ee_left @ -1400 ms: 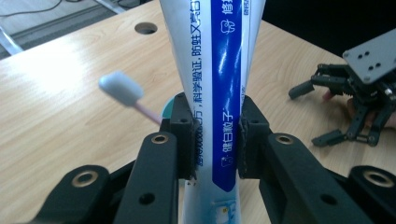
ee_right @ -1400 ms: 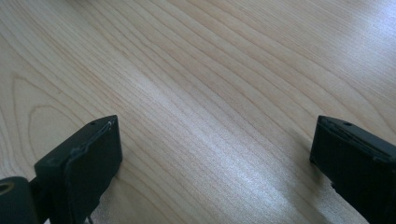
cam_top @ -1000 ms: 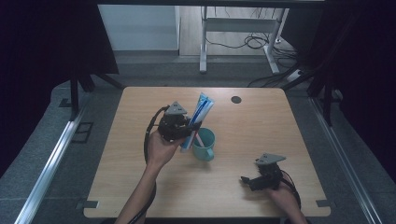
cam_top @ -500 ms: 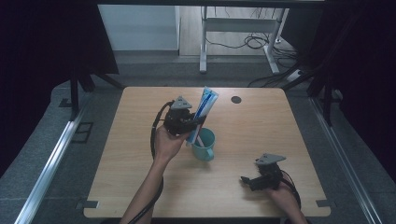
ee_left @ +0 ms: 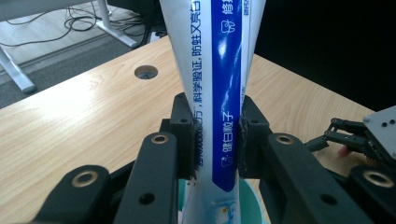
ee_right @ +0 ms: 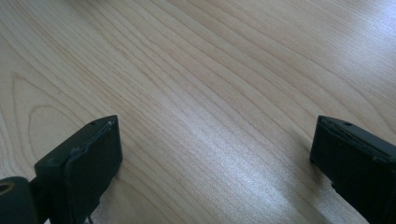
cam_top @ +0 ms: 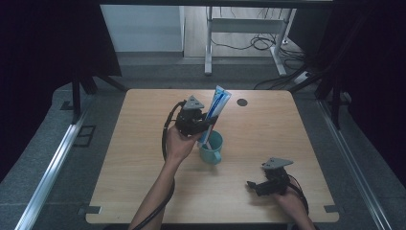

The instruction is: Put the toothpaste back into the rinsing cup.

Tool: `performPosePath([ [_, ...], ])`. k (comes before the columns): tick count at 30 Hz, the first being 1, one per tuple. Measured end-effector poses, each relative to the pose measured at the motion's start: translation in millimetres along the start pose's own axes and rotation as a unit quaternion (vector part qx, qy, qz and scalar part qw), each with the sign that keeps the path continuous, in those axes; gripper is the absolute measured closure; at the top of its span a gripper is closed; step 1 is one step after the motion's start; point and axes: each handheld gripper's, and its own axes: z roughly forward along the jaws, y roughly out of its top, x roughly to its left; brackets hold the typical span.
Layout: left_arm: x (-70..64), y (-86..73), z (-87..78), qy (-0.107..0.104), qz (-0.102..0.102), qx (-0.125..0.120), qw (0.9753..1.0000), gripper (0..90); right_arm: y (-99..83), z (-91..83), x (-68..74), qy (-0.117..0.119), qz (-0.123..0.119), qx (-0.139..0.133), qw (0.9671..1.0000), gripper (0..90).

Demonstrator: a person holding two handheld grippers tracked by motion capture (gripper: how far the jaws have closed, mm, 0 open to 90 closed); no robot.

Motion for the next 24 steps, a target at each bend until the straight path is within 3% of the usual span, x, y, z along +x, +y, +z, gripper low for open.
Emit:
performPosePath([
  [11,-2.0,4.0,12.3,0.006,0.002,-0.002,1.0000,72.7,0.0,0.0,0.0,0.000,0.000,0.000,1.0000,2.0],
  [24,-0.8,-10.3,26.9,0.010,-0.004,-0.008,0.9999,72.6,0.0,0.1,0.0,0.000,-0.001,0.000,1.0000,2.0],
])
